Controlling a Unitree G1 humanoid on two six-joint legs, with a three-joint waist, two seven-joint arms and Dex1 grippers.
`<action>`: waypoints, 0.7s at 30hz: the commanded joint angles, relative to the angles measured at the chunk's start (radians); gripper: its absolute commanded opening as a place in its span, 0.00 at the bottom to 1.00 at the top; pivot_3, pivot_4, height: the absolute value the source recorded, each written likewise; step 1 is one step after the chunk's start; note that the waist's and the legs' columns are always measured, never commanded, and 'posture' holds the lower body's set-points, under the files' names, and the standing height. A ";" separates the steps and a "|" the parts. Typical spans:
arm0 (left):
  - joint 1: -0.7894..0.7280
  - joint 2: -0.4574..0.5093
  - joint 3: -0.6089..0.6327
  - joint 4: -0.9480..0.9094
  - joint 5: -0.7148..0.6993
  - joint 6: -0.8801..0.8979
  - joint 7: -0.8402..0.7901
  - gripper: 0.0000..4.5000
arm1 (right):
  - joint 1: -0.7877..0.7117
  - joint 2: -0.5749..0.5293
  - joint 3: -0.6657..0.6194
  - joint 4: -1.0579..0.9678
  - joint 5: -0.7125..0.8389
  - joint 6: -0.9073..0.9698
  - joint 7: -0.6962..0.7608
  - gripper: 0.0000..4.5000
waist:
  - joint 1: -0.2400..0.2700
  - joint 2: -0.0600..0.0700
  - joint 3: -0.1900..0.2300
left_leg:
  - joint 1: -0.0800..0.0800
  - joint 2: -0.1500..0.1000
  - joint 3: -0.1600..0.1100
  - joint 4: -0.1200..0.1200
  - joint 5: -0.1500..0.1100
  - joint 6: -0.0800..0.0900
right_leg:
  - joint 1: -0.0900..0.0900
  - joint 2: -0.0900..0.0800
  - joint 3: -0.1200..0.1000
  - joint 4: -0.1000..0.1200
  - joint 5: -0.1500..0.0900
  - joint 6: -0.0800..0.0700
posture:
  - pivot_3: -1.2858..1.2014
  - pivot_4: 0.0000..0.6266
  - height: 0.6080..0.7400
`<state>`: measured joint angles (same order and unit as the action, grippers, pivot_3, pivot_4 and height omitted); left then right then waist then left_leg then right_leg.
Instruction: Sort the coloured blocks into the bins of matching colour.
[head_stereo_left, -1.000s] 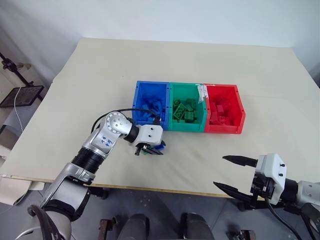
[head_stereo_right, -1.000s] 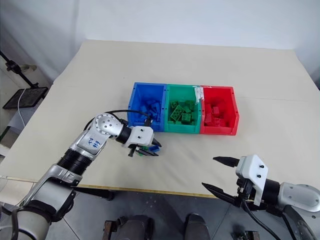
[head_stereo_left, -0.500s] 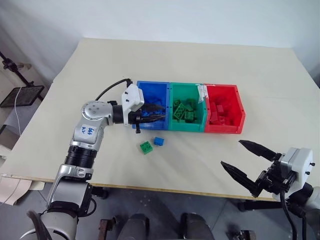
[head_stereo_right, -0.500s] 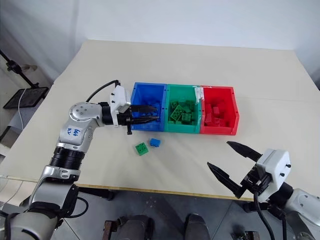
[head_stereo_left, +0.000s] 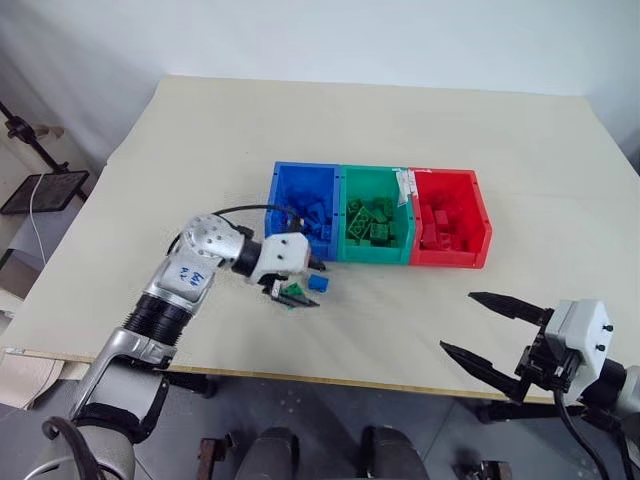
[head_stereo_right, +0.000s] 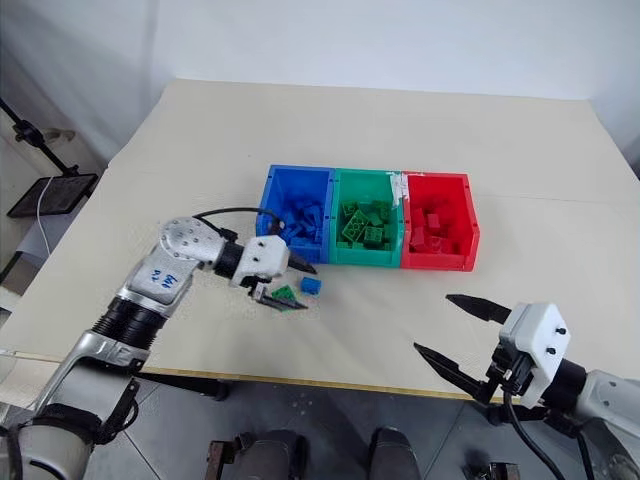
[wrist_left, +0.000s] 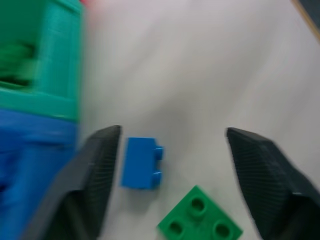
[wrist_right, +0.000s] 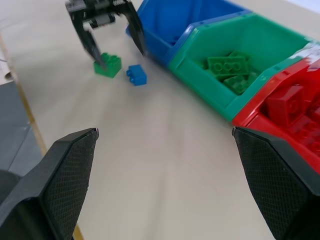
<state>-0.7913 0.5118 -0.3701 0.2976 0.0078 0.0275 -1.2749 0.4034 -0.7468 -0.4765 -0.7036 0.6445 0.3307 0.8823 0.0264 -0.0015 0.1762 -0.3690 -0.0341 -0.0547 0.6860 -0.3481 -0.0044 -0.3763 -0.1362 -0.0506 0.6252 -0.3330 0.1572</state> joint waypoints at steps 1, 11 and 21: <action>-0.058 -0.013 -0.024 0.034 0.068 0.001 0.040 0.98 | -0.004 -0.029 0.000 -0.024 0.019 0.005 0.032 1.00 | -0.001 0.000 0.000 | 0.000 0.000 0.000 0.000 0.000 0.000 | 0.000 0.000 0.000 0.000 0.000 0.000 | 0.52 0.24 1.00; -0.103 -0.044 -0.063 0.082 0.143 0.108 0.037 0.98 | -0.006 -0.031 0.013 -0.024 -0.005 0.000 0.039 1.00 | 0.000 0.000 0.000 | 0.000 0.000 0.000 0.000 0.000 0.000 | 0.000 0.000 0.000 0.000 0.000 0.000 | 0.52 0.24 1.00; -0.105 -0.039 -0.105 0.034 0.156 0.211 -0.031 0.49 | -0.020 -0.039 0.025 -0.023 -0.006 0.005 0.032 1.00 | -0.002 0.000 0.000 | 0.001 0.001 0.000 0.000 0.000 0.000 | 0.000 0.000 0.000 0.000 0.000 0.000 | 0.52 0.24 1.00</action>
<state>-0.8998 0.4672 -0.4650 0.3508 0.1448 0.2306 -1.3115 0.3852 -0.7774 -0.4403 -0.7043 0.6355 0.3344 0.9174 0.0248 -0.0015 0.1762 -0.3686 -0.0336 -0.0547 0.6861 -0.3480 -0.0043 -0.3762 -0.1360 -0.0506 0.6254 -0.3330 0.1573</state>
